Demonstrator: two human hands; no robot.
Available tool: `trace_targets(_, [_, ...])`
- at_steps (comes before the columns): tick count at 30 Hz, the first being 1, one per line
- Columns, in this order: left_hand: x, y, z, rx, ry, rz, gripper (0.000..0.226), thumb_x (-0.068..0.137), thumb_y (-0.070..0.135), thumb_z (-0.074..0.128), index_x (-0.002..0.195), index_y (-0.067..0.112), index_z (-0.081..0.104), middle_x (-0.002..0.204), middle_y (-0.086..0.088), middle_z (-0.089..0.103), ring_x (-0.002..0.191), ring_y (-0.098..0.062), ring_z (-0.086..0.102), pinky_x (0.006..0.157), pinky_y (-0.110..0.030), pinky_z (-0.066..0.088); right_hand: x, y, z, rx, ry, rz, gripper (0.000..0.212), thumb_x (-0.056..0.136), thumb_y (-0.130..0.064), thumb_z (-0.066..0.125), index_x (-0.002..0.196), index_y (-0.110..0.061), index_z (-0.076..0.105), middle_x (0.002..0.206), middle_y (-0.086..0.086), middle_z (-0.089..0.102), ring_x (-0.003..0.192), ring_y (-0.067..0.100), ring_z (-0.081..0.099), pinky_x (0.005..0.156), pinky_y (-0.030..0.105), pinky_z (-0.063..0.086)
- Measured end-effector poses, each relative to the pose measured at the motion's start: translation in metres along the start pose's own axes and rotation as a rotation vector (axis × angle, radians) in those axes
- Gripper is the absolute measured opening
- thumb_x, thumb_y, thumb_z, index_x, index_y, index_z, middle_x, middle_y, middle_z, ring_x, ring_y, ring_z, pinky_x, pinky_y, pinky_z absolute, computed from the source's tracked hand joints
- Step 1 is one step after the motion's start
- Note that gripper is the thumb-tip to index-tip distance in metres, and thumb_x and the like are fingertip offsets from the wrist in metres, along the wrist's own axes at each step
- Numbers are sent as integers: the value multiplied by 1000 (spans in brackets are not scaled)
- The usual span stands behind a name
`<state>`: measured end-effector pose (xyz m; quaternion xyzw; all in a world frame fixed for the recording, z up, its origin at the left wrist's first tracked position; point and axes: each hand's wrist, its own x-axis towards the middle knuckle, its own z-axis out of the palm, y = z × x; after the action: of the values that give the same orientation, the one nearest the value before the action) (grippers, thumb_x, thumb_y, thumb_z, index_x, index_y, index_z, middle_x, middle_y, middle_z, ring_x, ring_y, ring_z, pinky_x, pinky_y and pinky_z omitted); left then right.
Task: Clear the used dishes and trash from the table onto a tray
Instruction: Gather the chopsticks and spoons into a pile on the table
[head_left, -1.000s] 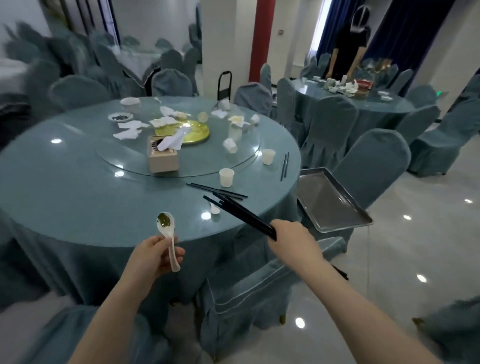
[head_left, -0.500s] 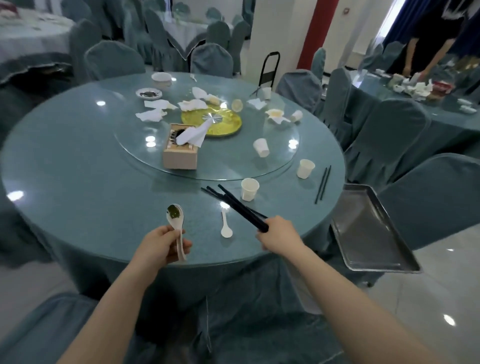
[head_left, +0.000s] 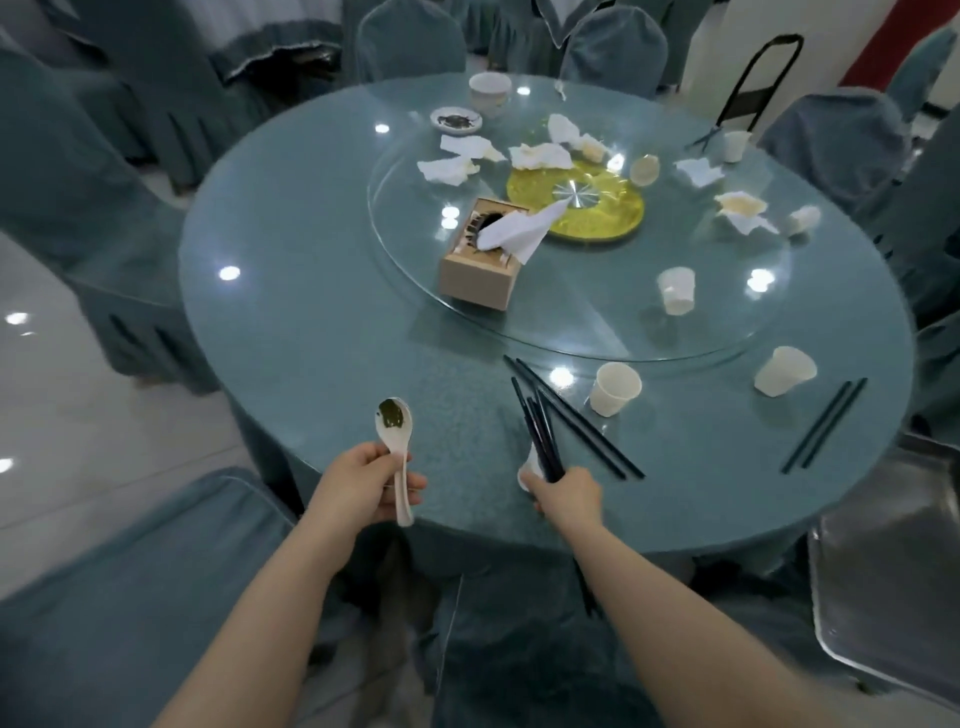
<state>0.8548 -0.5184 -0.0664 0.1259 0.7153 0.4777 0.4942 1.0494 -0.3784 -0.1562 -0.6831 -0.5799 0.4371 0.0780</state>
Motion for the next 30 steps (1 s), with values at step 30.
trace_targets(30, [-49, 8, -7, 527, -285, 333, 29, 99, 37, 35, 89, 17, 53, 73, 0, 52, 60, -12, 47, 57, -26, 39, -160, -38, -53, 365, 140, -356, 11, 73, -15, 74, 78, -21, 66, 52, -11, 54, 42, 4, 43, 44, 21, 36])
